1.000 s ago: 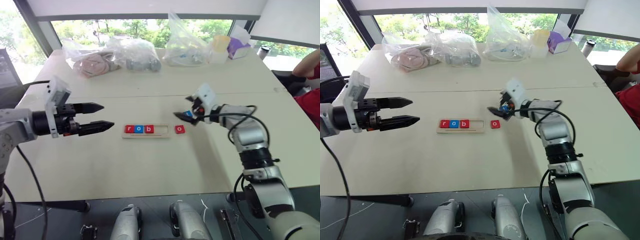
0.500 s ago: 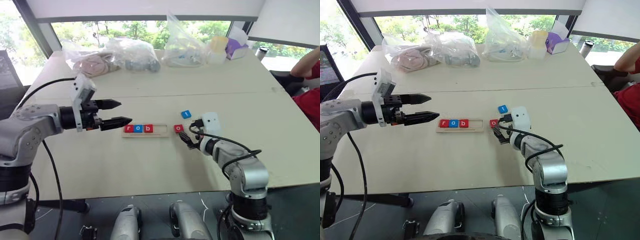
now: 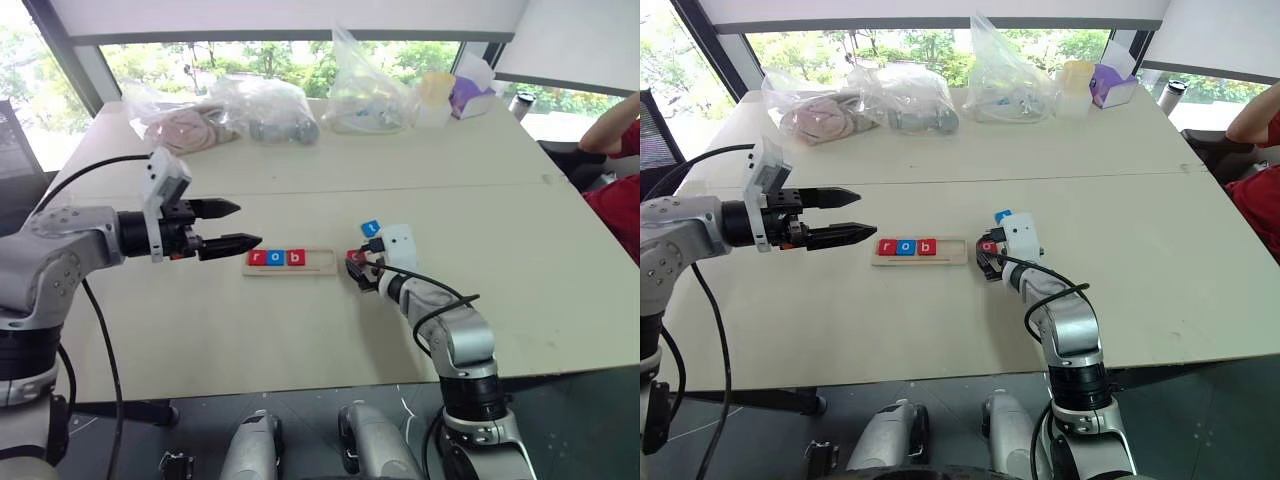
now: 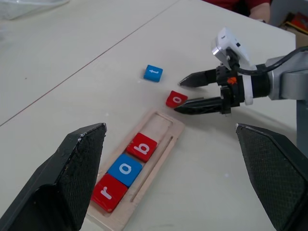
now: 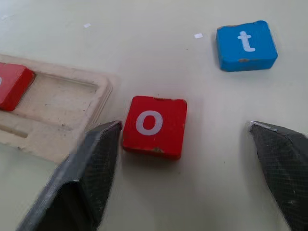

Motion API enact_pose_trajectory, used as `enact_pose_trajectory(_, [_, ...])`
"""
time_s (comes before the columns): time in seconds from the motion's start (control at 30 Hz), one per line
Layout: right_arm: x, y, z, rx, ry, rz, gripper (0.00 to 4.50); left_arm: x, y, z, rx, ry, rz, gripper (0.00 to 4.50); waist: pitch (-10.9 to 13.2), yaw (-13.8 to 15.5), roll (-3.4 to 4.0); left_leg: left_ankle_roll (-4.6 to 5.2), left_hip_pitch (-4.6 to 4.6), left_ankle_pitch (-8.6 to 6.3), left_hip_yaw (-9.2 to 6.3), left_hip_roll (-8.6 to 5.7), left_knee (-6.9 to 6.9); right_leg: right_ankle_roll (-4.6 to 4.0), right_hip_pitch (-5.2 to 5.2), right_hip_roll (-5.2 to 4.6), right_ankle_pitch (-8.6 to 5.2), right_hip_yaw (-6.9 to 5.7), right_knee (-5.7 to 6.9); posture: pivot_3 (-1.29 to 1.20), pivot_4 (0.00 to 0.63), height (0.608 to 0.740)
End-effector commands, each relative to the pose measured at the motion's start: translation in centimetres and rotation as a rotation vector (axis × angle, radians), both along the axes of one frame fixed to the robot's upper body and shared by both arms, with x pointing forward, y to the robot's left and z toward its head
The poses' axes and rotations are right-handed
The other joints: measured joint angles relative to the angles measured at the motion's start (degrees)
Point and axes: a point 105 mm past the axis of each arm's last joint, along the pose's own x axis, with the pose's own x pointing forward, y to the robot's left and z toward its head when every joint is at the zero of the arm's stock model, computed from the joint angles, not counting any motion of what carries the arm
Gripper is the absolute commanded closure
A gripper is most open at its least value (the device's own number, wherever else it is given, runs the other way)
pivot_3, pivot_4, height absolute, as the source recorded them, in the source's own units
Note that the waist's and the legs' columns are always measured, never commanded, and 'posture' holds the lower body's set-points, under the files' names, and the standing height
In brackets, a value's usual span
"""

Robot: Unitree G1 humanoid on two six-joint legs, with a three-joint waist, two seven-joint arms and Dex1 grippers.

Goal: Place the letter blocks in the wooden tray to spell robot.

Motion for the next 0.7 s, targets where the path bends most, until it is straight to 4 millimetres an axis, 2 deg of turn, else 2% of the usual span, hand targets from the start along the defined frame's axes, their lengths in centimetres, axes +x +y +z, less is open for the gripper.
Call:
enact_pose_trajectory(0.03, [-0.3, 0.4, -1.7, -0.026, 0.047, 0.005, 2.32, -0.1, 0.0, 0.5, 0.014, -0.04, -0.007, 0.0, 0.0, 0.0, -0.01, 0.0, 0.01, 0.0, 0.0, 0.0, 0.0, 0.0, 0.01, 0.0, 0.0, 0.0, 0.0, 0.0, 0.15, 0.74])
enact_pose_trajectory(0.1, [-0.3, 0.3, -1.5, -0.034, 0.035, -0.001, 3.29, -0.1, 0.0, 0.4, 0.015, -0.039, -0.007, 0.0, 0.0, 0.0, -0.02, 0.0, 0.02, 0.0, -0.03, 0.01, 0.0, 0.0, 0.03, 0.01, 0.0, 0.0, 0.0, 0.0, 0.15, 0.74])
enact_pose_trajectory(0.13, [-0.3, 0.1, -1.3, -0.04, 0.024, -0.004, 3.34, -0.1, 0.0, 0.3, 0.014, -0.038, -0.007, 0.0, 0.0, 0.0, -0.02, 0.0, 0.03, 0.0, -0.03, 0.02, 0.0, 0.0, 0.04, 0.01, 0.0, 0.0, 0.0, 0.0, 0.15, 0.74])
enact_pose_trajectory(0.27, [-0.8, -1.3, 0.4, -0.056, -0.05, -0.018, 3.34, -0.1, -0.2, 0.0, 0.02, -0.03, -0.022, 0.0, 0.0, 0.2, -0.02, 0.0, 0.02, 0.0, -0.02, 0.02, 0.0, 0.0, 0.04, 0.0, 0.0, 0.0, 0.0, 0.0, 0.15, 0.74])
enact_pose_trajectory(0.4, [-3.5, -4.0, 2.3, -0.058, -0.053, -0.112, 3.34, -0.2, -0.7, -0.1, 0.033, -0.029, -0.064, 0.0, 0.0, 0.7, -0.02, 0.0, -0.11, 0.0, -0.07, 0.02, -0.05, 0.08, -0.03, -0.09, -0.04, -0.05, -0.05, 0.0, 0.15, 0.74])
enact_pose_trajectory(0.53, [-6.5, -4.5, 1.7, -0.059, 0.046, -0.168, 3.34, 0.1, -1.1, -0.1, 0.038, -0.034, -0.088, 0.0, 0.0, 0.5, -0.02, 0.0, -0.12, 0.0, -0.06, 0.01, -0.04, 0.06, -0.04, -0.11, -0.05, -0.04, -0.08, 0.0, 0.15, 0.74])
enact_pose_trajectory(0.7, [-7.0, -3.0, 2.1, -0.011, 0.082, -0.201, 3.34, 0.5, -1.6, -0.7, 0.048, -0.019, -0.115, 0.0, 0.0, 0.1, -0.02, -0.02, -0.02, 0.01, -0.06, 0.02, -0.02, -0.19, -0.04, 0.03, -0.06, -0.04, -0.04, 0.0, 0.15, 0.74])
